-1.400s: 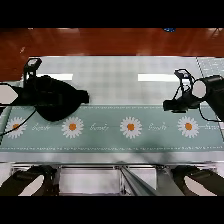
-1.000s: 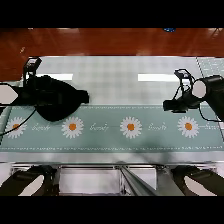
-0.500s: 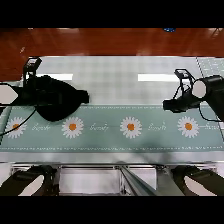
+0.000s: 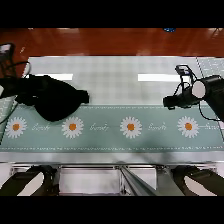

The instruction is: Fold the shirts.

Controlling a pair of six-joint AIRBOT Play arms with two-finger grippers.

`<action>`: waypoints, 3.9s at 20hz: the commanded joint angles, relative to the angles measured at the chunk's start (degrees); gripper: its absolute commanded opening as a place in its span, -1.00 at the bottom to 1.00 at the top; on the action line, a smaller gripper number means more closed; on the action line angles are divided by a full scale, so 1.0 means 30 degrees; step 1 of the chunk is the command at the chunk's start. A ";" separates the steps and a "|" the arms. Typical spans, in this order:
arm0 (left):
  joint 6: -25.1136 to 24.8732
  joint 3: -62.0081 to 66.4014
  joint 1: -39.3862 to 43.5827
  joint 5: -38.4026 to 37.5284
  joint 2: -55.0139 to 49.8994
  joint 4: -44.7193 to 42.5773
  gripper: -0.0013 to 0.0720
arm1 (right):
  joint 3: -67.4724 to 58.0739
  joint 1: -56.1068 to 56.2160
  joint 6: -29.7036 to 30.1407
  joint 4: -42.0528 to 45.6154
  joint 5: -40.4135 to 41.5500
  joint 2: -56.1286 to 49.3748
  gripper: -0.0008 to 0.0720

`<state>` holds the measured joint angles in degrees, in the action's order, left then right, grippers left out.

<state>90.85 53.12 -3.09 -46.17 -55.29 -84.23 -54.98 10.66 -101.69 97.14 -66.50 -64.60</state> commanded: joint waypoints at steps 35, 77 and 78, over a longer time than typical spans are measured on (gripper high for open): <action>-0.3636 1.2713 0.1311 -0.2790 0.1158 1.0236 -0.90 | 0.0000 0.0051 -0.2900 -0.1355 -0.0743 1.0178 0.14; -0.8801 -1.0346 -0.4189 -0.4255 -0.4838 1.7143 0.41 | 0.8036 -0.3657 0.3330 -1.4637 0.4226 0.6229 0.13; -0.8903 -1.0316 -0.3701 -0.3723 -0.5158 1.7238 0.41 | 0.8036 -0.3206 0.3315 -1.4637 0.4335 0.6229 0.13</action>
<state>66.32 23.24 -16.60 -61.36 -66.32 -36.58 -31.94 -2.09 -92.51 54.78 -54.50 -45.87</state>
